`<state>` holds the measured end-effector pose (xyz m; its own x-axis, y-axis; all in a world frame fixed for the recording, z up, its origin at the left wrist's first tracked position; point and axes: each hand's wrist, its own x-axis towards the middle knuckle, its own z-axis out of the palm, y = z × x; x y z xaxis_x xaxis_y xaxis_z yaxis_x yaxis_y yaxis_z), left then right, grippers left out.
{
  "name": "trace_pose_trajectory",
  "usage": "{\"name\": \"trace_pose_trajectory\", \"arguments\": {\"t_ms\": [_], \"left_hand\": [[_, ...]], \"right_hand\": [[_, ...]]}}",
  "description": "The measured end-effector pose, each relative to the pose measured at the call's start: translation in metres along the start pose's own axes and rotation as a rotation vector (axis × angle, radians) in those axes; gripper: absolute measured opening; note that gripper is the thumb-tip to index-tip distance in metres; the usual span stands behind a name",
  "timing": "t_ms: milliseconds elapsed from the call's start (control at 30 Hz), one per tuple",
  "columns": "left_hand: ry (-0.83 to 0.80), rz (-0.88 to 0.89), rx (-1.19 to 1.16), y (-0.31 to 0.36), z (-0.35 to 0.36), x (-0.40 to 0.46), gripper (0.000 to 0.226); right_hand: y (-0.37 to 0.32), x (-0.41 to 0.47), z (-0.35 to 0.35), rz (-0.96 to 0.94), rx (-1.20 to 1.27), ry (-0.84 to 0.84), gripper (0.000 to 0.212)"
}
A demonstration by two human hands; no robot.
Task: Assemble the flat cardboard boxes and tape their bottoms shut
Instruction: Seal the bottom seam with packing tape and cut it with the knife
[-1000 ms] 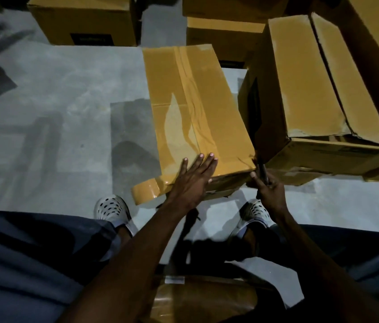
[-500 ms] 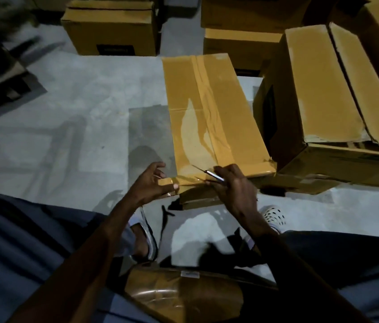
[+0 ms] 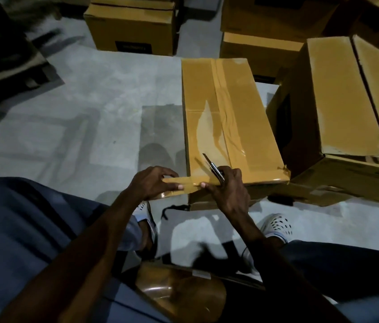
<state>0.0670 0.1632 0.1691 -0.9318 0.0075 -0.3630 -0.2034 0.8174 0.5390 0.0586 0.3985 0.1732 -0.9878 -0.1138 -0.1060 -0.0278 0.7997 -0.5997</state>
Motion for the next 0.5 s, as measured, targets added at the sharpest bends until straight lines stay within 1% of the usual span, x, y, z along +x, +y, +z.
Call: {"name": "trace_pose_trajectory", "arguments": {"t_ms": [67, 133, 167, 233, 267, 333, 433, 500], "left_hand": [[-0.019, 0.024, -0.075, -0.005, -0.001, -0.002, 0.038], [-0.001, 0.044, -0.113, -0.006, 0.000, -0.003, 0.036], [0.011, 0.054, -0.111, -0.005, 0.001, -0.003, 0.036], [0.029, 0.062, -0.084, -0.003, 0.002, -0.005, 0.034], [0.040, 0.062, -0.070, -0.003, 0.002, -0.005, 0.031], [0.065, 0.054, -0.051, -0.001, 0.003, -0.006, 0.028], [0.087, 0.055, -0.039, 0.001, 0.005, -0.006, 0.029], [0.090, 0.052, -0.045, 0.001, 0.004, -0.006, 0.029]], "right_hand": [[-0.007, 0.000, -0.002, 0.038, 0.035, -0.025, 0.049], [-0.015, -0.005, -0.004, 0.058, 0.097, -0.033, 0.033], [-0.020, -0.008, -0.004, 0.061, 0.125, -0.054, 0.027], [-0.028, -0.017, -0.002, 0.061, 0.137, -0.142, 0.022], [-0.031, -0.023, -0.001, 0.045, 0.112, -0.185, 0.022], [-0.034, -0.033, 0.004, -0.013, 0.073, -0.235, 0.029], [-0.037, -0.045, 0.010, -0.074, 0.038, -0.258, 0.044], [-0.042, -0.047, 0.014, -0.066, 0.019, -0.270, 0.047]]}}
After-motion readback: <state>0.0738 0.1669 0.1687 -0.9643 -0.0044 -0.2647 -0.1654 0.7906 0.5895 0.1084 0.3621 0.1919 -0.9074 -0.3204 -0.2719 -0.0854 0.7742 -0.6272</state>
